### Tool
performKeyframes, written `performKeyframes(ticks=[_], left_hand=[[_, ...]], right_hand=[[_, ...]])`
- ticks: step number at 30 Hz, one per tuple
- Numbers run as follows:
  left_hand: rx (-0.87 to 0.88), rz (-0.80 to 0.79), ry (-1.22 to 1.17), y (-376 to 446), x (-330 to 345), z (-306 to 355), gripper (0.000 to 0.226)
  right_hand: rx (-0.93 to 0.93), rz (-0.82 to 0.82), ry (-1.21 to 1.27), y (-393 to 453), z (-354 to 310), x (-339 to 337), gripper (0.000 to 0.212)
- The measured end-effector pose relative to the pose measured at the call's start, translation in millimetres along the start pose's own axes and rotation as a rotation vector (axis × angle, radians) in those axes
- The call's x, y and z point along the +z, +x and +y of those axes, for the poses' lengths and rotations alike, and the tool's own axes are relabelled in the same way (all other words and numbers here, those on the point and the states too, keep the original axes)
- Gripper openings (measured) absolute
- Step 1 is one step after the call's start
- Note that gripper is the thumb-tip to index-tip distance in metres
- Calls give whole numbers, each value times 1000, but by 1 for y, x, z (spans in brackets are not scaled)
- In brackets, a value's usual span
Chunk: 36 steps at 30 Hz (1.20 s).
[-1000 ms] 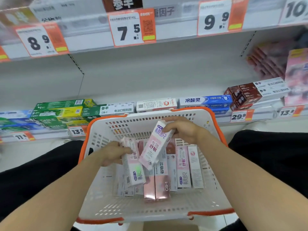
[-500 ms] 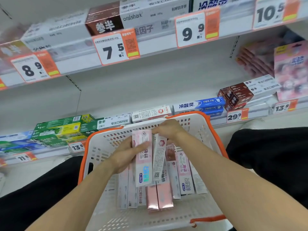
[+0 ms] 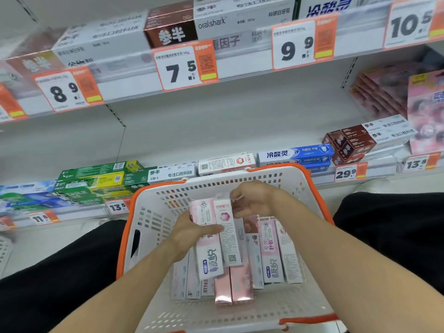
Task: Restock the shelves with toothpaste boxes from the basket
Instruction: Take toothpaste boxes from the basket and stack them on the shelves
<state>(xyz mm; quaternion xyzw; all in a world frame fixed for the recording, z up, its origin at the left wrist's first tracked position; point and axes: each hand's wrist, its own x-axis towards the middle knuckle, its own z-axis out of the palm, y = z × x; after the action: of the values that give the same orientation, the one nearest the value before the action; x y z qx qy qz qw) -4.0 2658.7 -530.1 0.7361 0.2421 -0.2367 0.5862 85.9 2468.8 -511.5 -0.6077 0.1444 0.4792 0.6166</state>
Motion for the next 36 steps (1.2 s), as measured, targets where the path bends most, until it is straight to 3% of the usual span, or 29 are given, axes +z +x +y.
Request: performKeyframes(ticks=[4,7,10,15,19,26,32,36], left_hand=[[-33,-57,-187,0,-10,7,45],[-33,-97,-284,-1,-10,8,47],[-34,-123,-423,-3,-5,11,45],[-46,-45,-544,-1,2,18,54],[-68,3,-527,-3,5,23,53],[-51,-106,-402,-17,5,28,65],[32,23,-341,-37,3,55,56],[82,-52,-135,-60,-35,90,56]], right_hand=[[-57,-101,-60,1,-5,-9,39],[-169,-38,-125,3,-2,-5,33],[-248,-4,-36,10,7,4,37],[-197,-64,-24,16,13,11,51],[-159,-11,24,15,9,9,48],[-201,70,71,11,-6,2,35],[-228,-36,-16,-8,-26,14,38],[-248,-147,-54,-36,-45,19,33]])
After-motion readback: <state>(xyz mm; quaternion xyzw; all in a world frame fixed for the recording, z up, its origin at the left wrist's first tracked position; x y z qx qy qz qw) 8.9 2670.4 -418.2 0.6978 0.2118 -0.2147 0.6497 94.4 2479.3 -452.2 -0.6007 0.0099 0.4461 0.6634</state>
